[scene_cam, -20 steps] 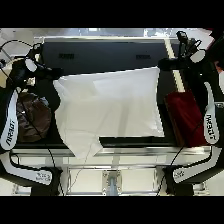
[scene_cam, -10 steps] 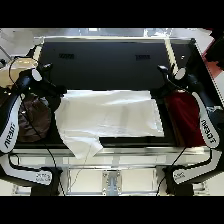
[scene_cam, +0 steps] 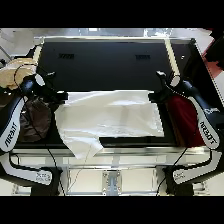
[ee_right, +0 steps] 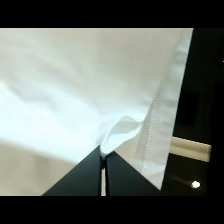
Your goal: Fold the shirts.
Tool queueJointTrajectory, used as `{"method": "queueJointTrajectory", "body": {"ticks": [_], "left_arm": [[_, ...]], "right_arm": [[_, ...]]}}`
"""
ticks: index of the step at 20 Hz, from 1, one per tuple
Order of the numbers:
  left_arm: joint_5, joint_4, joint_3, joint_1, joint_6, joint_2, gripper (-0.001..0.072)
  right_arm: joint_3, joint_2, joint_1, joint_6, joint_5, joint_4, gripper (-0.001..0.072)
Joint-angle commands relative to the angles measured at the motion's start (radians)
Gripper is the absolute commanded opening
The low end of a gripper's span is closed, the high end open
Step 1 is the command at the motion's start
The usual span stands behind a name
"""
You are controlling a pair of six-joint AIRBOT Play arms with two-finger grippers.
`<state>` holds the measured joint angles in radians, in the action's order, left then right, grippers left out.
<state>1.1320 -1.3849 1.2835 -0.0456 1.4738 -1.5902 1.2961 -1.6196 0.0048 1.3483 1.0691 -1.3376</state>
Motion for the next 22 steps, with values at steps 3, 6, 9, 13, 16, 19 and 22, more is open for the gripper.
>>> {"method": "queueJointTrajectory", "body": {"ticks": [3, 6, 9, 13, 16, 19, 22], "left_arm": [[0.006, -0.003, -0.003, 0.000, 0.000, -0.042, 0.0010], [0.006, -0.002, -0.003, 0.000, 0.000, -0.058, 0.0011], [0.006, 0.006, -0.003, 0.000, 0.000, -0.057, 0.0460], [0.007, 0.009, -0.003, 0.000, 0.005, -0.024, 0.0546], [0.011, 0.009, -0.003, -0.013, 0.004, 0.133, 0.0546], [0.018, 0.008, -0.055, -0.026, 0.005, 0.381, 0.0545], [0.023, 0.009, -0.332, -0.050, 0.093, 0.642, 0.0541]], "right_arm": [[-0.004, 0.001, 0.001, 0.032, -0.029, -0.095, 0.0012], [-0.004, 0.001, 0.002, 0.031, -0.040, -0.068, 0.0016], [-0.005, -0.008, 0.002, 0.031, 0.035, -0.031, 0.0231], [-0.011, -0.026, -0.001, 0.049, 0.249, -0.128, 0.0419], [-0.011, 0.087, -0.029, 0.050, 0.361, -0.253, 0.0420], [-0.011, 0.267, -0.113, 0.056, 0.386, -0.253, 0.0419], [-0.011, 0.387, -0.174, 0.056, 0.378, -0.205, 0.0419]]}}
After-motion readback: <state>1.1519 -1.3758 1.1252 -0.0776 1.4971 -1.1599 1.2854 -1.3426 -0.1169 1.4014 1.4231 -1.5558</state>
